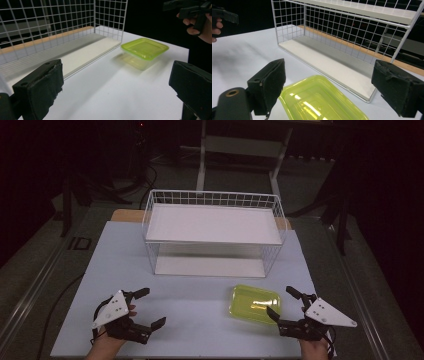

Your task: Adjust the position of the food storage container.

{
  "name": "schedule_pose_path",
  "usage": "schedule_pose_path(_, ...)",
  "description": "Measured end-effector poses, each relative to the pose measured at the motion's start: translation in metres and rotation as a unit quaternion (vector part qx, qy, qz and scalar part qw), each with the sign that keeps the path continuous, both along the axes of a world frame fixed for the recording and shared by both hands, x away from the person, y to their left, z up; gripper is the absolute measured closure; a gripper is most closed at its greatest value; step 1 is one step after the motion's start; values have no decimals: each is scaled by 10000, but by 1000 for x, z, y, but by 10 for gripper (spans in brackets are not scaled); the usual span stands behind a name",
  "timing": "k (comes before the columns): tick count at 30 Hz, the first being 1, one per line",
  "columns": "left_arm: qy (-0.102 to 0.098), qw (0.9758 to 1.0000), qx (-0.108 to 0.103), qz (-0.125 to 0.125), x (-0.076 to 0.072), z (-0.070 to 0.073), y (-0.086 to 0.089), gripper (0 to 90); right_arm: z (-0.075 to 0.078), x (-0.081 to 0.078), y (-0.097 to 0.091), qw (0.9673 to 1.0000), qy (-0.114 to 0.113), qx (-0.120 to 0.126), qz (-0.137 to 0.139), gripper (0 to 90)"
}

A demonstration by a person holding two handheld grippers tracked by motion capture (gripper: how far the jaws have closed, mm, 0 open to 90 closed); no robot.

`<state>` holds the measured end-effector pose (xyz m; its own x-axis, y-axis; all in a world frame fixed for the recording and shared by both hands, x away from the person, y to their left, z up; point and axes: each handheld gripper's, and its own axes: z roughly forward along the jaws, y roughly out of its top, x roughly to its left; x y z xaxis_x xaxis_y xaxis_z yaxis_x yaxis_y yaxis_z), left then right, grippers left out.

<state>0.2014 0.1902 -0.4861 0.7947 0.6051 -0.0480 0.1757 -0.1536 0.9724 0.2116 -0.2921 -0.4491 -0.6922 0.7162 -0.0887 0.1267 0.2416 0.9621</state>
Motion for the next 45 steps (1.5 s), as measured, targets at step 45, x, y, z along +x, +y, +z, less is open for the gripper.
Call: schedule_pose_path(45,4,9999,-26,-107,2,-3,-7,3,1,40,-24,9927,1151,-277,-245,380)
